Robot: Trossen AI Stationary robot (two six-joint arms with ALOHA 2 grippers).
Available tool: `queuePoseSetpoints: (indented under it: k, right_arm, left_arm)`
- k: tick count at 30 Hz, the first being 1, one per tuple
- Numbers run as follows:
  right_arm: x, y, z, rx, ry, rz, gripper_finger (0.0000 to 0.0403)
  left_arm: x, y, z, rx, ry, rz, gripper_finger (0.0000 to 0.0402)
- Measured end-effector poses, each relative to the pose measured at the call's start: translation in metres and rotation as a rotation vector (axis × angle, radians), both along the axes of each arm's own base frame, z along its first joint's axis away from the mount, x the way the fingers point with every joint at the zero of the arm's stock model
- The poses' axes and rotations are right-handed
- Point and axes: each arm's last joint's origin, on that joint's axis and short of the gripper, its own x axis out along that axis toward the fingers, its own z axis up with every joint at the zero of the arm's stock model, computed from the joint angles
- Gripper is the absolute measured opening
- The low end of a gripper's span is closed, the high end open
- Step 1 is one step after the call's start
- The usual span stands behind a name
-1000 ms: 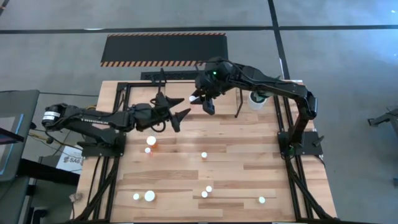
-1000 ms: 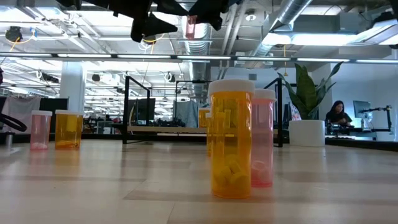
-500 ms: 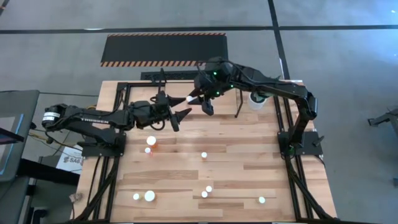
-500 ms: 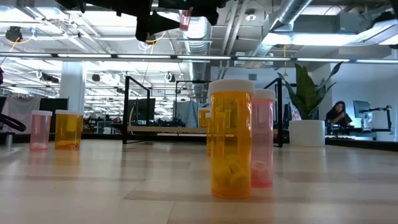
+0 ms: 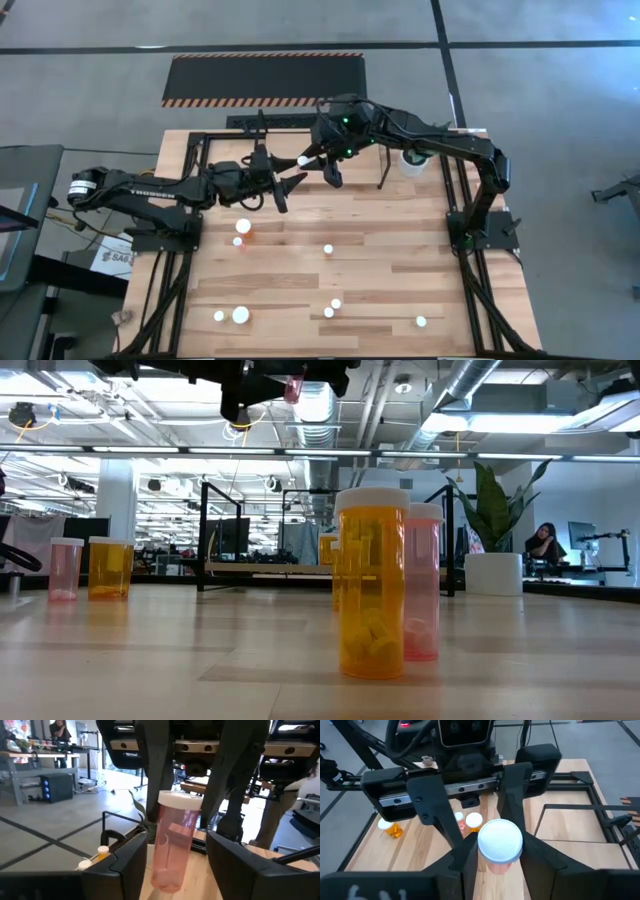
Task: Pick and place medicine bottles onto shelf by color
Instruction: Put the top right small pink pill bottle on the shelf
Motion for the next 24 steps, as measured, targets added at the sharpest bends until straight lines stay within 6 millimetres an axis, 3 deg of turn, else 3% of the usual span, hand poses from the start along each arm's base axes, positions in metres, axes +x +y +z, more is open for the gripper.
queuePoseSetpoints:
  k: [14,24]
  right_arm:
    - [-0.0008,0.0006,-0.0015,0.004,0.018,0.001,0.0158]
    - [-0.0015,0.0013,-0.0026,0.007,0.026,0.029,0.0198]
  left_arm:
    - [0.0,0.0021,-0.0001,-0.011,-0.005,-0.024,0.008]
    - [0.0002,0.0018,-0.0001,-0.031,-0.012,-0.033,0.0074]
